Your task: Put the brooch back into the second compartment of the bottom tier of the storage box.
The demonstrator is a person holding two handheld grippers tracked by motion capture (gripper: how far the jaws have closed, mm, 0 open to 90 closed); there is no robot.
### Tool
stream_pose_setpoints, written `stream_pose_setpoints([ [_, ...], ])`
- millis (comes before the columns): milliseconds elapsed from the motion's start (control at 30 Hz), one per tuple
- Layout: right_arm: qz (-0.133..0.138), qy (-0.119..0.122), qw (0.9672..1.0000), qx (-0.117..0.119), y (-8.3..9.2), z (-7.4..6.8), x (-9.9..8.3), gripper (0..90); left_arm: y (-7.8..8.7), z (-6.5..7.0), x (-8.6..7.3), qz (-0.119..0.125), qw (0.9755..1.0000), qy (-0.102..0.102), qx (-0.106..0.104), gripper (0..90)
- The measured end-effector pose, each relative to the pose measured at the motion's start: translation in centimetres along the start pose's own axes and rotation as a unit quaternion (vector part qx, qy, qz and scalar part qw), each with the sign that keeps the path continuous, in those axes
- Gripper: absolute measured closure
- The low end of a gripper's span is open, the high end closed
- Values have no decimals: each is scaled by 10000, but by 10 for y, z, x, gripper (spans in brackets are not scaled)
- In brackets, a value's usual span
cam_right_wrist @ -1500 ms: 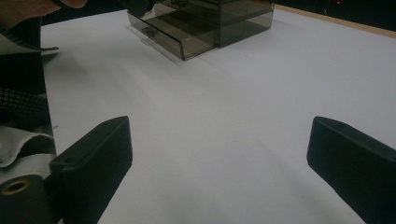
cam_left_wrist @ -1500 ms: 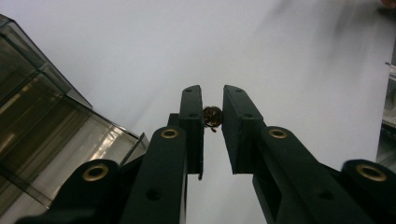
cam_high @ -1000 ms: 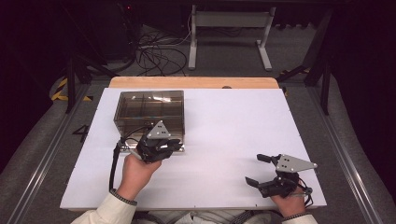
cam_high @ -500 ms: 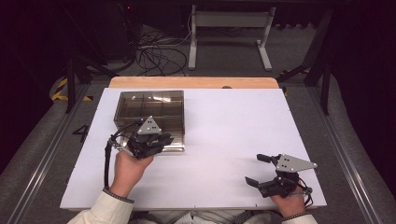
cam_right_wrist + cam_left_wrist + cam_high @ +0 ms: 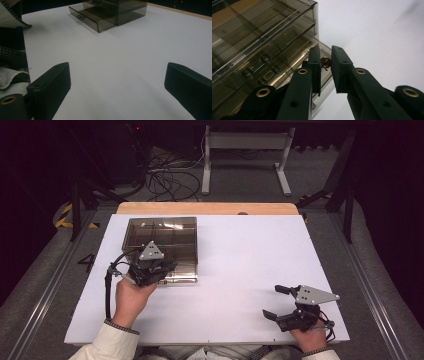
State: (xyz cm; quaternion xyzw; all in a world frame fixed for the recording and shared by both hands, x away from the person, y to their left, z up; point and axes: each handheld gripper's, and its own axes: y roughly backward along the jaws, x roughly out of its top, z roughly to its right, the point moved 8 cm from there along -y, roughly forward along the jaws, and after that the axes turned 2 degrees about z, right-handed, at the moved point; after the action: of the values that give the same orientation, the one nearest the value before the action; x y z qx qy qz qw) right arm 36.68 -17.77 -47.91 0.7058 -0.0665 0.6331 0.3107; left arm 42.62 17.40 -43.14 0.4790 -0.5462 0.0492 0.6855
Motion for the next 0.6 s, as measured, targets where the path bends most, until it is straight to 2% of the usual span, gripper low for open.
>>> stream_pose_setpoints([
  [233,-3,3,10000,14,0,0,0,75,-1,-12,-6,-43,9999,116,99,789],
  [600,-5,4,10000,19,0,0,0,74,-6,-24,-17,-136,9997,105,201,790],
])
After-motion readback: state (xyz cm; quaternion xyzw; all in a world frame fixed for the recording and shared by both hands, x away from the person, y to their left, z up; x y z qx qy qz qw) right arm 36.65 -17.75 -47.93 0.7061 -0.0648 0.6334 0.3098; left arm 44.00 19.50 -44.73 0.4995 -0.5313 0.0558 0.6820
